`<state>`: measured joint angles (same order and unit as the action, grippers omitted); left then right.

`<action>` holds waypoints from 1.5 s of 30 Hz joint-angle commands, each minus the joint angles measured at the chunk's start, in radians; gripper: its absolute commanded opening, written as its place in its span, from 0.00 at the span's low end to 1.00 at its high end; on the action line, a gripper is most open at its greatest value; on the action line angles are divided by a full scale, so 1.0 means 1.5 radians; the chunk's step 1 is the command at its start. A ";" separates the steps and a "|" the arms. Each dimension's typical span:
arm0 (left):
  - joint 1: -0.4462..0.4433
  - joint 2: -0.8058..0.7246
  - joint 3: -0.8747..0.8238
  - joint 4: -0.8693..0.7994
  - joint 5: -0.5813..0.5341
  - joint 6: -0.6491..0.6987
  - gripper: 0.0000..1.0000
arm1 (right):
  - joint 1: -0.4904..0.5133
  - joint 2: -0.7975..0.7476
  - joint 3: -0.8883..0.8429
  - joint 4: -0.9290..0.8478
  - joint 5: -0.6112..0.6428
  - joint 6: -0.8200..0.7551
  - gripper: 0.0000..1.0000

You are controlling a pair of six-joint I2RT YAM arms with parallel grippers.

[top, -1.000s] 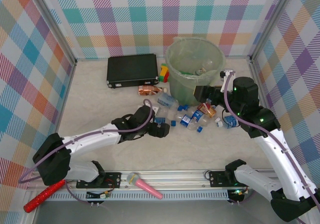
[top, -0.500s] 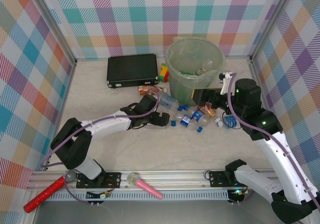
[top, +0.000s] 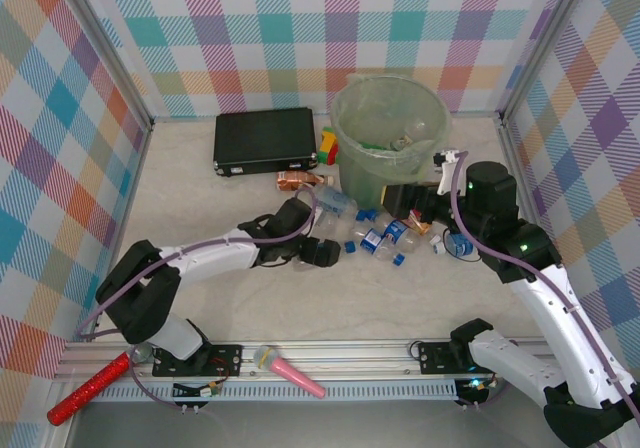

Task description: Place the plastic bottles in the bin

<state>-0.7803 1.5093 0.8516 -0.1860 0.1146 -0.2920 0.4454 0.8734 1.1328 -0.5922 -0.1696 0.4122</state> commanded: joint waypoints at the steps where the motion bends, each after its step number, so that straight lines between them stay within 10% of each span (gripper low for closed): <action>1: -0.026 -0.037 -0.024 -0.023 0.017 -0.020 0.99 | 0.004 -0.001 -0.007 0.017 -0.008 0.011 0.99; 22: -0.184 0.044 0.028 -0.152 -0.231 -0.046 0.84 | 0.004 -0.013 -0.017 0.016 0.006 0.013 0.99; 45: -0.207 -0.130 -0.034 -0.102 -0.242 -0.043 0.58 | 0.004 0.008 -0.003 0.055 -0.073 0.048 0.99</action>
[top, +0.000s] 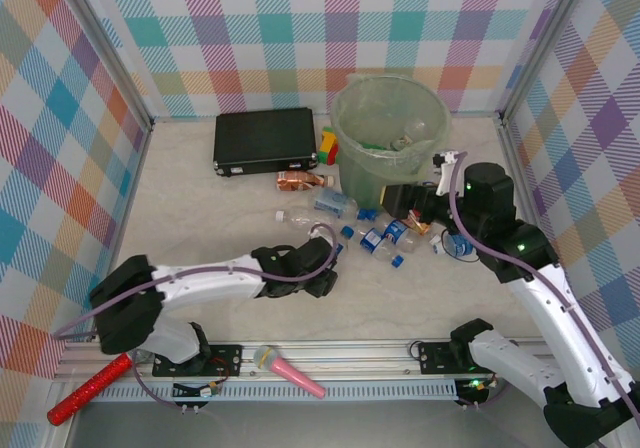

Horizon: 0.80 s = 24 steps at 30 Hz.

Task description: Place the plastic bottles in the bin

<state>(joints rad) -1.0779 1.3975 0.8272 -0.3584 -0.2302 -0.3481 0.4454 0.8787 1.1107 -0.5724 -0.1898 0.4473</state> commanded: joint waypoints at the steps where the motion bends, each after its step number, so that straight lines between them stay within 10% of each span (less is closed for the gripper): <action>1: -0.009 -0.084 -0.022 0.011 -0.015 -0.005 0.58 | 0.004 0.007 0.009 0.058 -0.082 0.032 0.98; 8: -0.013 -0.248 -0.035 -0.006 -0.048 0.005 0.59 | 0.005 0.067 0.020 0.101 -0.179 0.111 0.67; 24: -0.013 -0.343 0.004 -0.027 -0.036 0.021 0.59 | 0.124 0.231 0.078 0.154 -0.145 0.168 0.55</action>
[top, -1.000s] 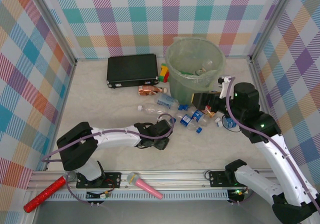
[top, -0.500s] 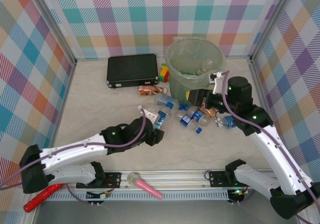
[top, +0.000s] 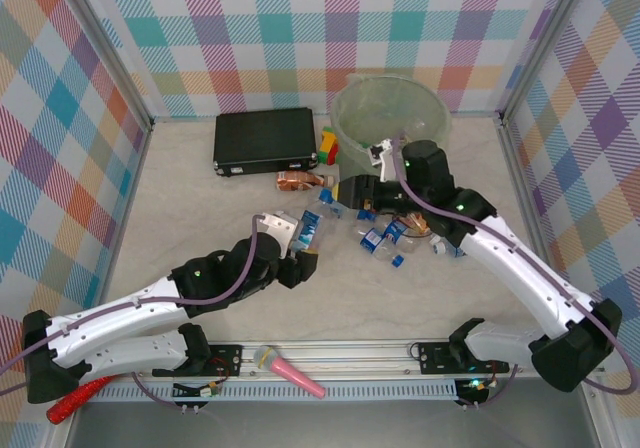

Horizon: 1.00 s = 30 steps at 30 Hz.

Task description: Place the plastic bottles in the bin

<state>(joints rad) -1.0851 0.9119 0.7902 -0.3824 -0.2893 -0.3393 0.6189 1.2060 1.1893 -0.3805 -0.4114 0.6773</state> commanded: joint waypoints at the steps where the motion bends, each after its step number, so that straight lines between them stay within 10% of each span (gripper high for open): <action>1: -0.008 -0.024 0.028 -0.009 0.007 0.014 0.59 | 0.010 0.020 0.029 0.027 0.003 0.016 0.55; 23: -0.008 -0.031 0.030 -0.012 0.034 0.023 0.60 | 0.034 0.070 0.071 0.007 -0.052 0.003 0.30; 30: -0.008 -0.038 0.039 -0.016 0.023 0.019 0.99 | 0.033 0.053 0.124 -0.053 0.024 -0.037 0.29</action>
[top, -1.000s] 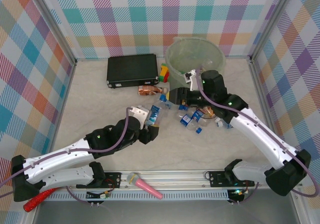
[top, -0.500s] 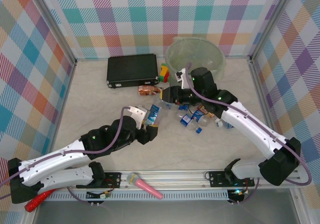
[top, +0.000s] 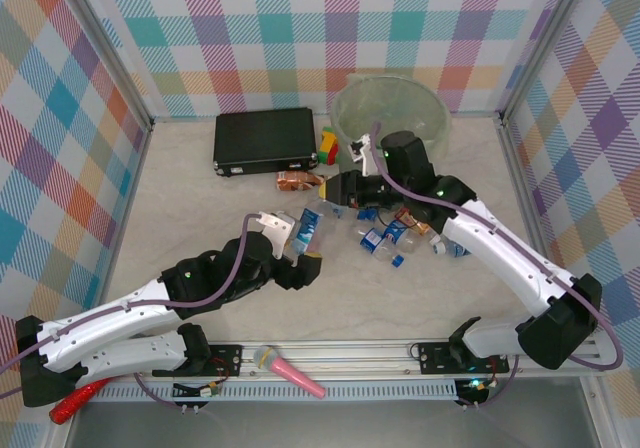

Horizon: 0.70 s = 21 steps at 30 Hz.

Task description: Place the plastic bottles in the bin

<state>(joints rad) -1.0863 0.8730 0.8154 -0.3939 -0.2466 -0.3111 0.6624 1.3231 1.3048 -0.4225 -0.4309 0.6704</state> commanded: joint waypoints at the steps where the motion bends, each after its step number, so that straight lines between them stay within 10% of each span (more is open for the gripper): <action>1: -0.007 -0.016 0.025 -0.011 -0.011 -0.002 1.00 | 0.002 -0.026 0.059 -0.037 0.053 -0.041 0.28; 21: -0.007 -0.051 0.039 -0.033 -0.109 -0.040 1.00 | -0.102 -0.029 0.227 -0.094 0.396 -0.228 0.27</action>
<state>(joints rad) -1.0863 0.7906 0.8467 -0.4435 -0.3672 -0.3439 0.5285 1.2793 1.6104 -0.5709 0.0547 0.3988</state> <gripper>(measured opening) 0.996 0.293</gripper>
